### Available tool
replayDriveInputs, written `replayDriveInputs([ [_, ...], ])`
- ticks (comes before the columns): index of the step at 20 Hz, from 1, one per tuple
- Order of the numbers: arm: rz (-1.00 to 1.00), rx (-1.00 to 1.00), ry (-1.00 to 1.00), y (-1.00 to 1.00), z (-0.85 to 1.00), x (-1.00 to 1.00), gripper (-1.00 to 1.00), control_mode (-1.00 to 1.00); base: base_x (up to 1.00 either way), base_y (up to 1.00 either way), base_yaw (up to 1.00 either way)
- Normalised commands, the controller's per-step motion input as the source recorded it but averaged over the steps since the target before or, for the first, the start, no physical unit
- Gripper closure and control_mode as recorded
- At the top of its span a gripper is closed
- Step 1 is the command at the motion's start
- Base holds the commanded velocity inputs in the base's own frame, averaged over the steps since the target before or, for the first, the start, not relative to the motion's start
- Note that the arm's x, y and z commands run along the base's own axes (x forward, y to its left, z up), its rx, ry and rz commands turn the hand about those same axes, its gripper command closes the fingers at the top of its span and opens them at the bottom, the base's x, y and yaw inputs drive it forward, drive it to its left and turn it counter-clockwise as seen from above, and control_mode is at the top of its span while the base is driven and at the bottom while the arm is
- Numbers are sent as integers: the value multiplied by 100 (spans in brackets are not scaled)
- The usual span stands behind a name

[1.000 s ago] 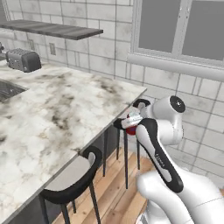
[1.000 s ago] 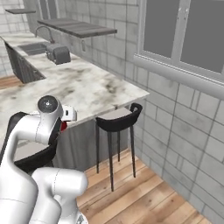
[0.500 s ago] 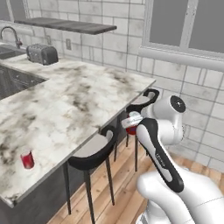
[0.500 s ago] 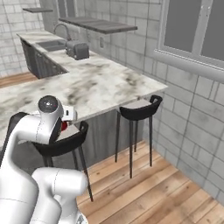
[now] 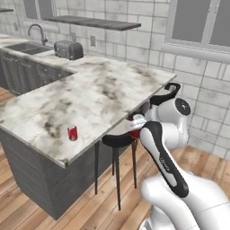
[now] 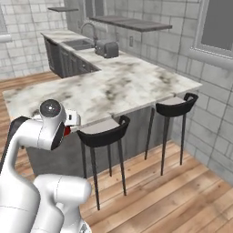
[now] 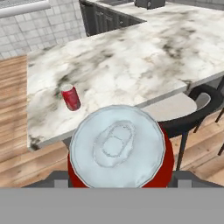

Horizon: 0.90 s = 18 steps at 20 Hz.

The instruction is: Four empty soda cans are scattered around the kitchen. Gather all the cans and cluster them next to the stove for recycling.

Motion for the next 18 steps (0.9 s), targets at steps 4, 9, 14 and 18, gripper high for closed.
replayDriveInputs([
  [4, 0, 0, 0, 0, 0, 0, 100, 100, -48, 68, 14],
  [9, 0, 0, 0, 0, 0, 0, 100, 100, -26, 71, 15],
  [14, 0, 0, 0, 0, 0, 0, 100, 100, 1, 72, 14],
  [18, 0, 0, 0, 0, 0, 0, 100, 100, 9, 75, 14],
])
